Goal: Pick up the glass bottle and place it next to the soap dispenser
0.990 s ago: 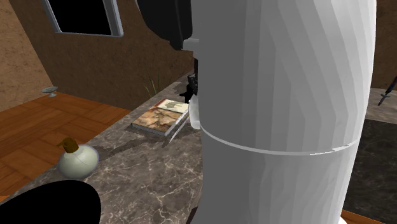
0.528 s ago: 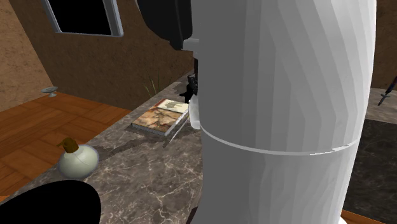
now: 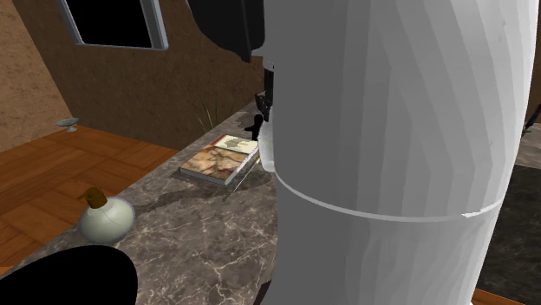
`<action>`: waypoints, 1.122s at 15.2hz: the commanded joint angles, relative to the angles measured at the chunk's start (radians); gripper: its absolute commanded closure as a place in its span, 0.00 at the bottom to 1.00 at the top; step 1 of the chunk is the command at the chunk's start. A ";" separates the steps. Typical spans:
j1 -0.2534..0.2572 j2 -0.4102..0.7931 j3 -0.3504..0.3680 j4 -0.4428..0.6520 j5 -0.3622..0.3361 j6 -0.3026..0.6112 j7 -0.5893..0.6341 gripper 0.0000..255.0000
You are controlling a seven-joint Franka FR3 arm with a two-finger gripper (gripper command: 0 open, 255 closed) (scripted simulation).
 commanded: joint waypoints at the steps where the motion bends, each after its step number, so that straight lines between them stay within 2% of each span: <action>1: -0.001 -0.004 -0.001 0.022 -0.002 -0.025 0.002 1.00; 17: -0.007 -0.020 -0.007 0.216 -0.016 -0.234 0.022 1.00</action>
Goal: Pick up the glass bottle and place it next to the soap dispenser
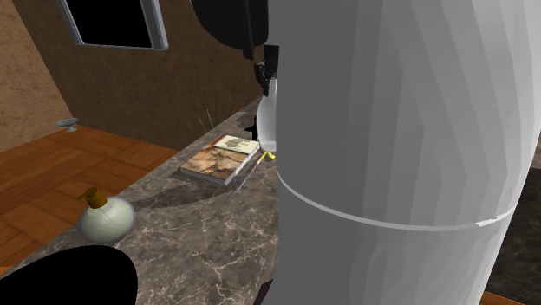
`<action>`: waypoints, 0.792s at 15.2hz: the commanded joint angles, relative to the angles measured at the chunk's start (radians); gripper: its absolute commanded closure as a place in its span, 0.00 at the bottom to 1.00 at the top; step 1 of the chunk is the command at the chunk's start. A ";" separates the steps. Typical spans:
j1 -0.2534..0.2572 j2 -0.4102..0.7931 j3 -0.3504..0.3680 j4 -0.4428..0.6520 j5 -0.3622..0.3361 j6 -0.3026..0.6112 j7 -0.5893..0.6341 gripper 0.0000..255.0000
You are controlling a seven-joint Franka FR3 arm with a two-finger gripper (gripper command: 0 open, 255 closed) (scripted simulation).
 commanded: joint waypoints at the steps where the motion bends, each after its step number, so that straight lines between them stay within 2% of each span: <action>1: -0.002 0.001 -0.001 0.030 0.000 -0.029 0.000 1.00; 12: -0.017 0.033 -0.005 0.224 0.008 -0.191 0.007 1.00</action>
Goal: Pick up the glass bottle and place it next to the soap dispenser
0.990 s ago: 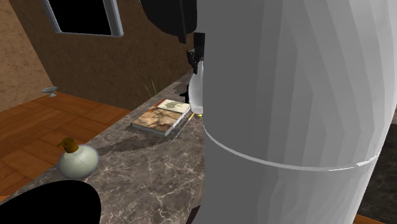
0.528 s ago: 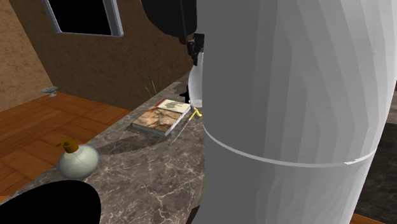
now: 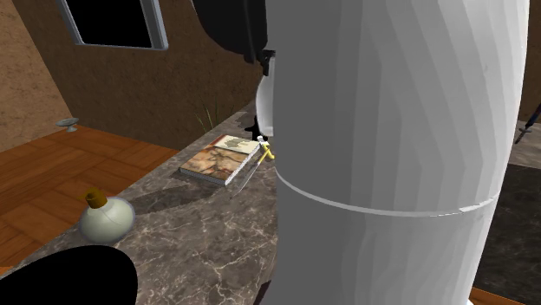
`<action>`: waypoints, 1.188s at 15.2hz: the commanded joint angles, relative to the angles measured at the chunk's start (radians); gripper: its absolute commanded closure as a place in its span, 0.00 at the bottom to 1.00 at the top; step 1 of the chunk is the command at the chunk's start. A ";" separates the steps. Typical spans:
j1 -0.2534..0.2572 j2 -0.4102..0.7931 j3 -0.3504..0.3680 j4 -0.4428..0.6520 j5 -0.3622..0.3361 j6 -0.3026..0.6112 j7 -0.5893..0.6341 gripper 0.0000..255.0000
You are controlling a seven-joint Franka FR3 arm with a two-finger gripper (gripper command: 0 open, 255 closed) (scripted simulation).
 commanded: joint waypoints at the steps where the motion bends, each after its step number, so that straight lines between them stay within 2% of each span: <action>1: -0.005 0.008 -0.001 0.041 0.003 -0.033 0.000 1.00; 10: -0.030 0.072 -0.003 0.247 0.024 -0.177 0.002 1.00; 18: 0.121 -0.051 0.056 0.078 -0.044 -0.113 0.186 1.00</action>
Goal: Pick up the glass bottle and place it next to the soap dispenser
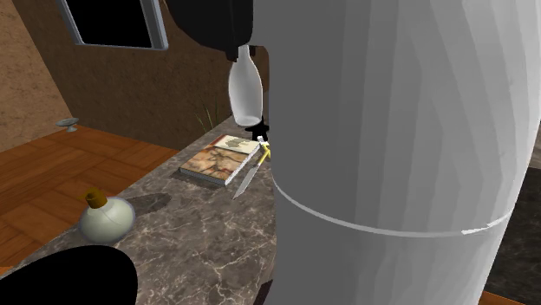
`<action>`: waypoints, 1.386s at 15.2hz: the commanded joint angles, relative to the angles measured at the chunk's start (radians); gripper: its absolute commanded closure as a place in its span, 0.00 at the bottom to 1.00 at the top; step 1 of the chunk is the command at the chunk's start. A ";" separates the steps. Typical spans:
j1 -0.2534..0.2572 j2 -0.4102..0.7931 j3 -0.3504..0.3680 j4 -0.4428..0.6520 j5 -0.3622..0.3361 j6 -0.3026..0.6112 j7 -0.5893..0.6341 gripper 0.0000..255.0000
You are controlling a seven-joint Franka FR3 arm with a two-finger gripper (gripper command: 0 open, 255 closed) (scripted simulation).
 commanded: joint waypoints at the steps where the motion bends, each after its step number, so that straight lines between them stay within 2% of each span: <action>1: 0.036 -0.026 0.018 -0.040 -0.016 0.019 0.050 1.00; 6: 0.112 -0.051 0.063 -0.073 -0.043 0.033 0.167 1.00; 12: 0.197 -0.042 0.119 -0.059 -0.066 0.033 0.305 1.00; 17: 0.265 -0.001 0.161 -0.001 -0.083 0.018 0.415 1.00; 21: 0.325 0.064 0.195 0.092 -0.097 -0.011 0.509 1.00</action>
